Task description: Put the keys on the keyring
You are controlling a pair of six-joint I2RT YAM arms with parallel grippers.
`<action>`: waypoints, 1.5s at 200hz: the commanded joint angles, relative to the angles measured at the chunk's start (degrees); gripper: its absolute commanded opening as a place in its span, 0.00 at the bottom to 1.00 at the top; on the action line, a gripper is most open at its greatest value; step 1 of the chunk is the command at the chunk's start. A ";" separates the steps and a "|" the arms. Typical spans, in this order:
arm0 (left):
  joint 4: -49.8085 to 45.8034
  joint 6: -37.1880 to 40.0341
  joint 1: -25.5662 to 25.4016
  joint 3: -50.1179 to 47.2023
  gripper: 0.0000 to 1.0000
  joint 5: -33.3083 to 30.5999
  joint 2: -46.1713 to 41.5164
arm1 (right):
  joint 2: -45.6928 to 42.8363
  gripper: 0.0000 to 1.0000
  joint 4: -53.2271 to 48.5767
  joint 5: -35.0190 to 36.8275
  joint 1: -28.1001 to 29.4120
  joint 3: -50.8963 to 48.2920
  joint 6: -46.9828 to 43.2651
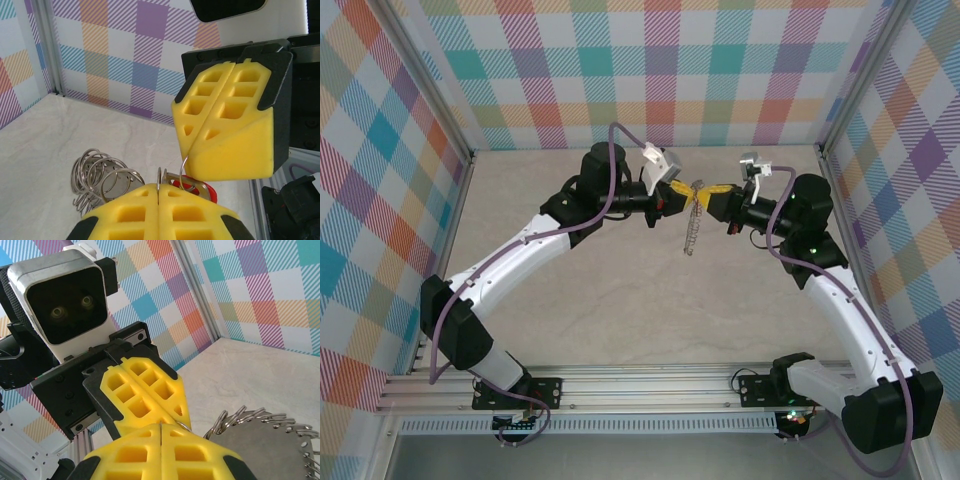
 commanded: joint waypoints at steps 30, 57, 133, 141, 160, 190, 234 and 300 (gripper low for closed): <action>2.74 0.30 -1.10 1.87 0.00 2.83 -1.66 | 0.87 0.00 -1.27 2.24 0.53 2.17 -2.53; 3.76 -0.63 -1.06 1.60 0.00 3.34 -2.17 | 0.68 0.00 -2.36 3.61 0.53 1.66 -3.77; 6.33 -2.18 -1.09 0.14 0.00 3.61 -3.70 | -0.83 0.00 -4.27 8.18 0.42 -0.38 -5.83; 6.35 -2.18 -1.04 0.01 0.00 3.52 -3.88 | -0.95 0.00 -4.62 8.65 0.44 -0.46 -5.98; 6.56 -2.23 -1.08 -0.47 0.00 3.30 -4.35 | -1.32 0.00 -4.98 9.45 0.29 -0.77 -6.04; 6.82 -2.18 -1.06 -0.96 0.00 3.17 -4.76 | -1.35 0.00 -4.85 9.81 0.09 -1.08 -5.67; 7.27 -1.88 -1.06 -1.92 0.00 2.77 -5.60 | -1.63 0.00 -5.55 10.34 -0.86 -1.17 -5.46; 7.41 -1.57 -1.06 -2.40 0.00 2.46 -6.10 | -0.49 0.00 -6.81 6.10 -1.47 1.33 -5.34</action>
